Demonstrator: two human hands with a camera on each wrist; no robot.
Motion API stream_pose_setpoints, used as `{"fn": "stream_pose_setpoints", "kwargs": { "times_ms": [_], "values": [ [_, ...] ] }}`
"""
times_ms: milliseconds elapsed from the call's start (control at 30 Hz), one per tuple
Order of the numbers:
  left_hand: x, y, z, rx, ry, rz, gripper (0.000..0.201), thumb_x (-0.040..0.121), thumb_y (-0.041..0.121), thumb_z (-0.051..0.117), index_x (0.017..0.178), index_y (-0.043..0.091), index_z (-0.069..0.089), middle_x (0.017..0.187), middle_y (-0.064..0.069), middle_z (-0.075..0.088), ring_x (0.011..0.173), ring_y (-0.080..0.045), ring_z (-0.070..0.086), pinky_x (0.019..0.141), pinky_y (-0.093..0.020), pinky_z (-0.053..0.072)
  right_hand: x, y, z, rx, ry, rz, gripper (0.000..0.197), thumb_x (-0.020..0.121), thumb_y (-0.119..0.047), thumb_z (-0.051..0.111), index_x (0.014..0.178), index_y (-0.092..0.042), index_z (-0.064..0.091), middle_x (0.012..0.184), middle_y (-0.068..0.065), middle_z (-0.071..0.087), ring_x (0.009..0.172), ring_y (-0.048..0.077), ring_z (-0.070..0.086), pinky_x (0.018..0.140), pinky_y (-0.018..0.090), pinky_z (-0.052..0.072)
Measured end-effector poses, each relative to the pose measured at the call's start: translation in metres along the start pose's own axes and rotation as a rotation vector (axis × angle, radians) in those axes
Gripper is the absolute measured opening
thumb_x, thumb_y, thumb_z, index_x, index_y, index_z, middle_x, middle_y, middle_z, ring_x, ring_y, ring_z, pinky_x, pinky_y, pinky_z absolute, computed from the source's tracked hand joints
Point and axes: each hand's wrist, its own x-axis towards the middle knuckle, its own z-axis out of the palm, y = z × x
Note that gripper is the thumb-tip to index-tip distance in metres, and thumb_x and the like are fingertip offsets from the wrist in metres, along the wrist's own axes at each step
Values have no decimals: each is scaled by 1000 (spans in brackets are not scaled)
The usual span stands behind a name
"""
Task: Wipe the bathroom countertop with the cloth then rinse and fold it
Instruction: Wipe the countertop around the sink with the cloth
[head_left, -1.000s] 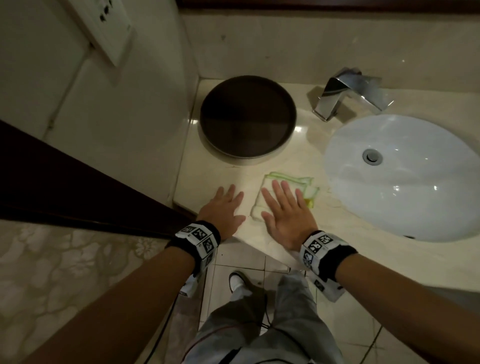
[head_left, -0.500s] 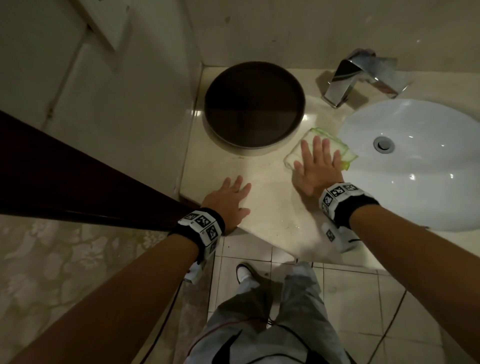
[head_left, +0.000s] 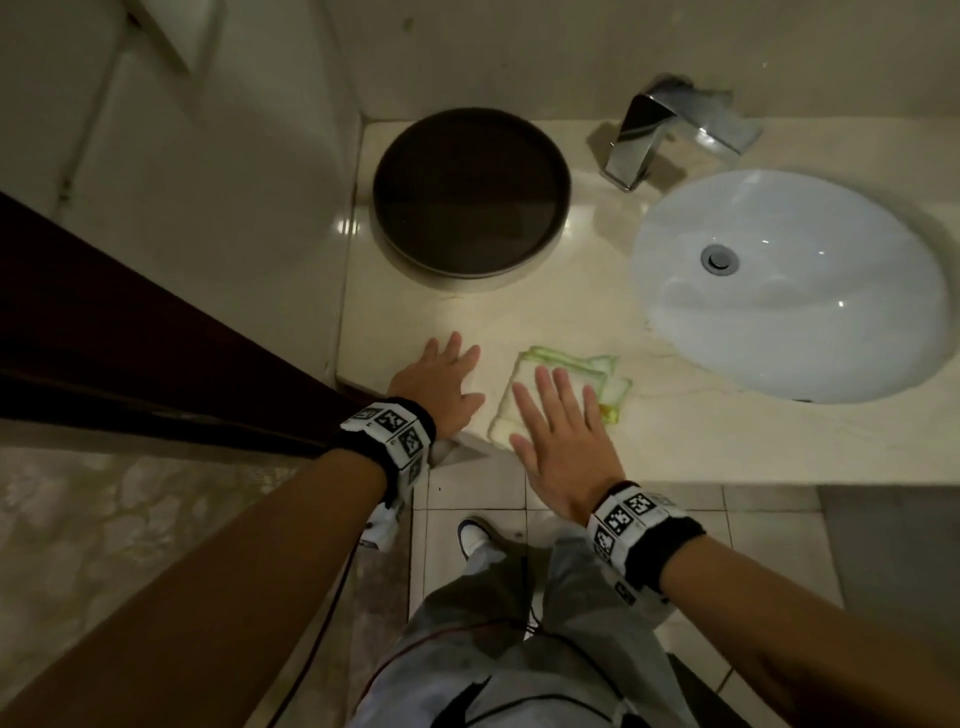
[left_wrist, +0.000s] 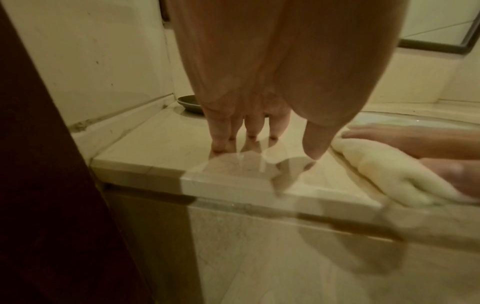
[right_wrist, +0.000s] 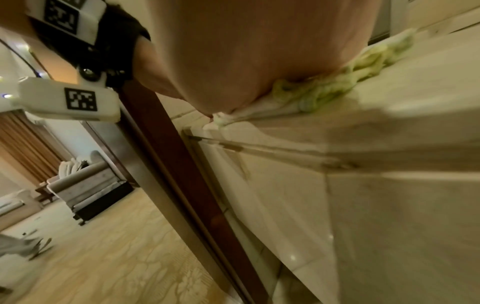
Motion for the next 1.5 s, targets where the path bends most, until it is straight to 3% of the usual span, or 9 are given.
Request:
{"fn": "stream_pose_setpoints", "kwargs": {
  "times_ms": [333, 600, 867, 1033, 1200, 1333, 1500],
  "values": [
    [-5, -3, 9, -33, 28, 7, 86, 90, 59, 50, 154, 29, 2, 162, 3, -13, 149, -25, -7, 116, -47, 21, -59, 59, 0, -73, -20, 28, 63, 101, -51, 8, 155, -20, 9, 163, 10, 2, 150, 28, -1, 118, 51, 8],
    [-6, -1, 14, -50, 56, -4, 87, 90, 56, 54, 154, 29, 3, 162, 4, -13, 149, -24, -8, 115, -47, 22, -46, 28, 5, -36, -11, 129, 66, 96, -43, 18, 154, -12, 16, 161, 18, 4, 148, 38, -2, 115, 59, 3],
    [-3, 2, 18, 32, 52, -7, 88, 91, 61, 48, 154, 24, -1, 161, -2, -15, 148, -29, -8, 118, -48, 18, -15, -2, 1, 48, 21, 83, 66, 96, -42, 17, 155, -14, 10, 161, 16, -1, 148, 36, -8, 117, 60, 2],
    [2, 3, 16, 58, 12, -15, 92, 89, 63, 46, 154, 22, -4, 161, -4, -15, 148, -31, -8, 118, -50, 16, -32, 29, 4, -14, 3, 8, 63, 99, -45, 15, 155, -18, 6, 162, 10, -4, 149, 29, -8, 118, 53, 2],
    [2, 5, 14, 81, -8, -16, 92, 90, 62, 46, 154, 19, -5, 161, -8, -15, 148, -35, -7, 118, -52, 16, -65, 74, 3, -39, -31, 50, 64, 98, -46, 16, 155, -21, 3, 163, 8, -6, 149, 25, -11, 118, 51, 2],
    [0, 6, 14, 93, -5, -11, 93, 90, 62, 45, 154, 17, -5, 161, -10, -15, 147, -36, -8, 119, -52, 15, -79, 99, -2, -57, -68, 59, 62, 99, -47, 11, 155, -20, 5, 163, 8, -3, 150, 27, -5, 118, 51, 5],
    [-5, 9, 14, 97, 14, -5, 90, 92, 61, 43, 154, 17, -6, 160, -11, -16, 147, -36, -9, 117, -50, 13, -65, 70, -5, 16, -112, 169, 68, 93, -48, 2, 152, -18, -9, 159, 12, -20, 145, 31, -23, 117, 53, -10]
  ]
}}
